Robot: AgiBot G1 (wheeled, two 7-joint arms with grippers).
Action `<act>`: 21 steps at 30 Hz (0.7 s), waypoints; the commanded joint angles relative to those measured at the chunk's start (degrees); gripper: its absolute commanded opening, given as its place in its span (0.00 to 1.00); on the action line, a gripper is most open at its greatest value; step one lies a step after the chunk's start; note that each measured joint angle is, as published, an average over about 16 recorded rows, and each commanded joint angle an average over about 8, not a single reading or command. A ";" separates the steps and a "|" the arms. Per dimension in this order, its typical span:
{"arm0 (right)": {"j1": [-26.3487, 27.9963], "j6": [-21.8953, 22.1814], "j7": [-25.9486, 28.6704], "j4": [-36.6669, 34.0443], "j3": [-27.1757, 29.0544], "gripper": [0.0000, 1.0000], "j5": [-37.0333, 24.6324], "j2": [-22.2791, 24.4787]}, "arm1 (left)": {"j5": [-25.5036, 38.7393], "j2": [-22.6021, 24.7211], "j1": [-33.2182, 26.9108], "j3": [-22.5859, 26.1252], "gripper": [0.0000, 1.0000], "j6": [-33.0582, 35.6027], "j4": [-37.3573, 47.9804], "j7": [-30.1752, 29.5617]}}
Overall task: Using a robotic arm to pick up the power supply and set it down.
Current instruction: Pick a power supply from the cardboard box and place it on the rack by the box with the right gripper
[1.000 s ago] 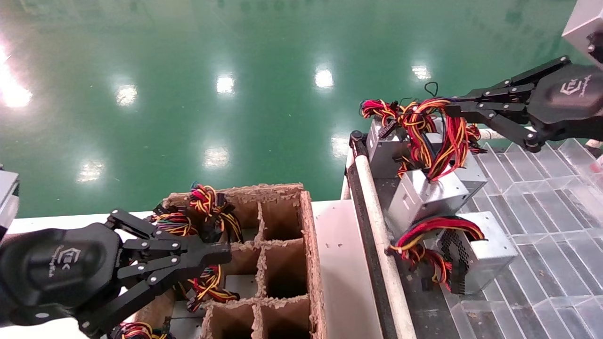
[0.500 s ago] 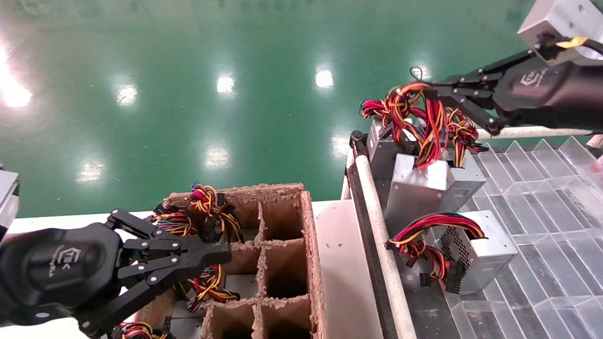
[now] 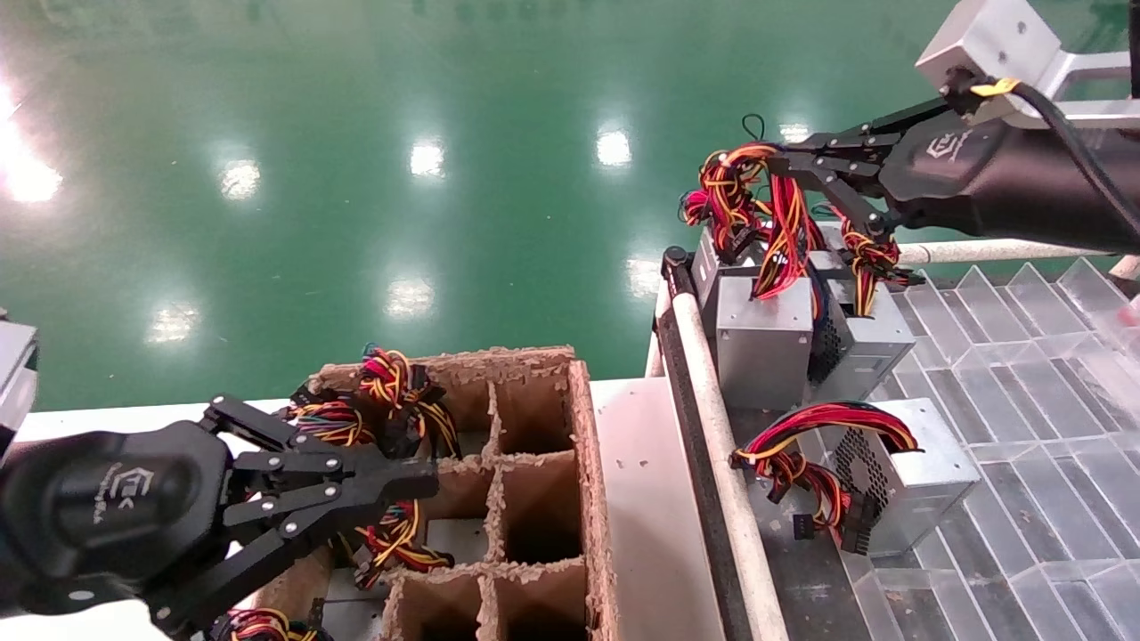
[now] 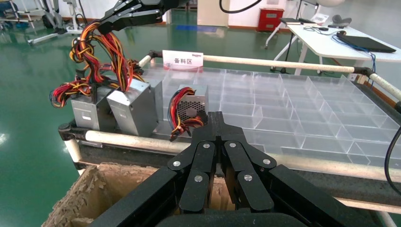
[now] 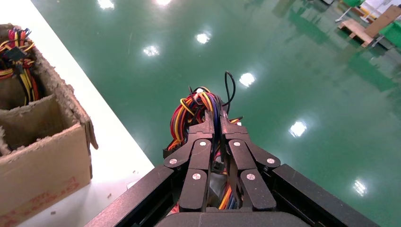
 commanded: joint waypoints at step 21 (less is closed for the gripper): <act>0.36 -8.65 -3.35 0.11 2.20 0.00 8.17 6.22 | 0.00 0.00 0.00 0.00 0.00 0.00 0.00 0.00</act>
